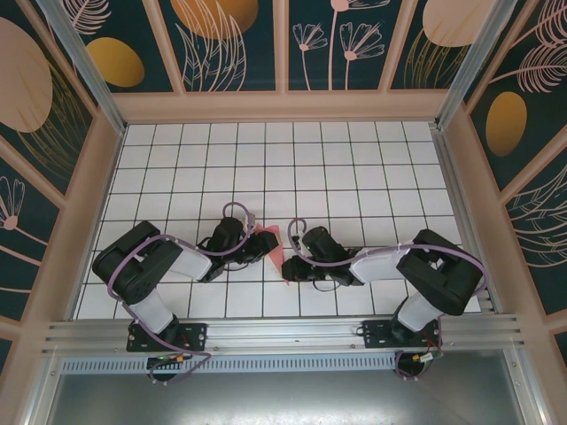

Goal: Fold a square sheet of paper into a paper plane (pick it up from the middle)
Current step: Fold the wing for the fifth time at the center of the table.

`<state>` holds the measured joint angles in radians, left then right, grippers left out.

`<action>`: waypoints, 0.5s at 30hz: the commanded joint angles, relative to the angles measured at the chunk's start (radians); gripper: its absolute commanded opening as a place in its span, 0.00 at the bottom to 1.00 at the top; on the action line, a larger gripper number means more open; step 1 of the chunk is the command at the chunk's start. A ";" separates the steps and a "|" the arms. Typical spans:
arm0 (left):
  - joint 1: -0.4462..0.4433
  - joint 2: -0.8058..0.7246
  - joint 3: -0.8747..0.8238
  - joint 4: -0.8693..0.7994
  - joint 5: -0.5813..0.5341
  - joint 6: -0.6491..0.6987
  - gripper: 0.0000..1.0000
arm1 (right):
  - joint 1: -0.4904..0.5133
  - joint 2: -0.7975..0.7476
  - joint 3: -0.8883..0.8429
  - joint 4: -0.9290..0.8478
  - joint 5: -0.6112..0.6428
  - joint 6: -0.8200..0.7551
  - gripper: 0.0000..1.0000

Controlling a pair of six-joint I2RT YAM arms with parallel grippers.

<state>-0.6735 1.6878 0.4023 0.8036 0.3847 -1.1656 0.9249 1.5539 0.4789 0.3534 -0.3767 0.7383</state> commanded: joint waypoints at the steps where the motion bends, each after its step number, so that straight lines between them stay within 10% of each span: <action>1: -0.006 0.046 -0.013 -0.137 -0.039 0.000 0.39 | 0.011 -0.032 -0.021 -0.067 -0.030 -0.007 0.16; 15: -0.006 0.056 0.005 -0.157 -0.033 0.012 0.38 | 0.004 0.000 -0.050 -0.103 0.034 0.016 0.03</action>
<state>-0.6735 1.6897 0.4080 0.7921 0.3851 -1.1652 0.9249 1.5509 0.4603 0.3527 -0.3729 0.7456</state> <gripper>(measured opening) 0.385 0.065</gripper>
